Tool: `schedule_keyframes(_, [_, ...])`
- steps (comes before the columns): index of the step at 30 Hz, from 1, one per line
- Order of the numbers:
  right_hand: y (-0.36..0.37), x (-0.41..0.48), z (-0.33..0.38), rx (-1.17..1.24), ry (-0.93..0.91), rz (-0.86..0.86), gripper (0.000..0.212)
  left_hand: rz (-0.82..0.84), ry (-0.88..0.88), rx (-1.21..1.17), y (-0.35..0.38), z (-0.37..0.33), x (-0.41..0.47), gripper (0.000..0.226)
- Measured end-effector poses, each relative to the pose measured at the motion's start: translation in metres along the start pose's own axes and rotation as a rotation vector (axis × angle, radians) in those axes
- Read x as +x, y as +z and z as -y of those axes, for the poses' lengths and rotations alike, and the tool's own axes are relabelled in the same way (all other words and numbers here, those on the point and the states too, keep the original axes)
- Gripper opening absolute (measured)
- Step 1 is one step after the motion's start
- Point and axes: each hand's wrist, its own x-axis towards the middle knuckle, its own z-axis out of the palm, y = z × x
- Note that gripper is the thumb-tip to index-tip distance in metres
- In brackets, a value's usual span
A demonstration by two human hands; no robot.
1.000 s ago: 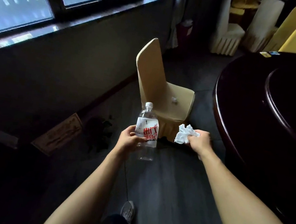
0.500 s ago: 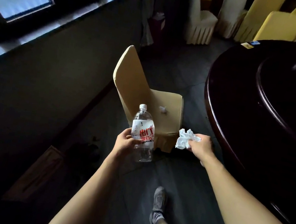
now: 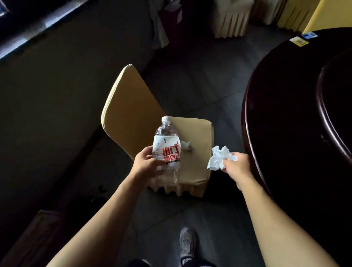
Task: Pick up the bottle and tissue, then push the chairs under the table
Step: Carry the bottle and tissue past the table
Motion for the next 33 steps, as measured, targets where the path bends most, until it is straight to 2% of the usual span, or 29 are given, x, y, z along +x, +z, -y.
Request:
schedule_keyframes(9, [0.057, 0.075, 0.002, -0.012, 0.100, 0.061, 0.034, -0.013, -0.127, 0.149, -0.009, -0.006, 0.113, 0.043])
schedule_keyframes(16, [0.128, 0.143, -0.004, -0.391, 0.044, 0.020, 0.024, 0.066, -0.129, 0.318, -0.010, 0.003, 0.224, 0.039])
schedule_keyframes(19, [0.155, 0.172, -0.005, -0.488, 0.030, 0.064, 0.019, 0.088, -0.111, 0.335, -0.002, 0.012, 0.263, 0.035])
schedule_keyframes(21, [0.174, 0.190, -0.015, -0.586, -0.037, 0.082, 0.017, 0.106, -0.130, 0.329, 0.005, 0.024, 0.284, 0.035])
schedule_keyframes(26, [0.225, 0.243, -0.065, -0.721, -0.242, 0.222, 0.034, 0.082, -0.183, 0.354, 0.012, 0.074, 0.340, 0.041])
schedule_keyframes(28, [0.233, 0.254, -0.077, -0.760, -0.314, 0.219, 0.035, 0.067, -0.189, 0.386, 0.011, 0.080, 0.343, 0.037])
schedule_keyframes(33, [0.269, 0.304, -0.110, -0.841, -0.329, 0.283, 0.041, 0.018, -0.238, 0.394, 0.006, 0.119, 0.373, 0.036])
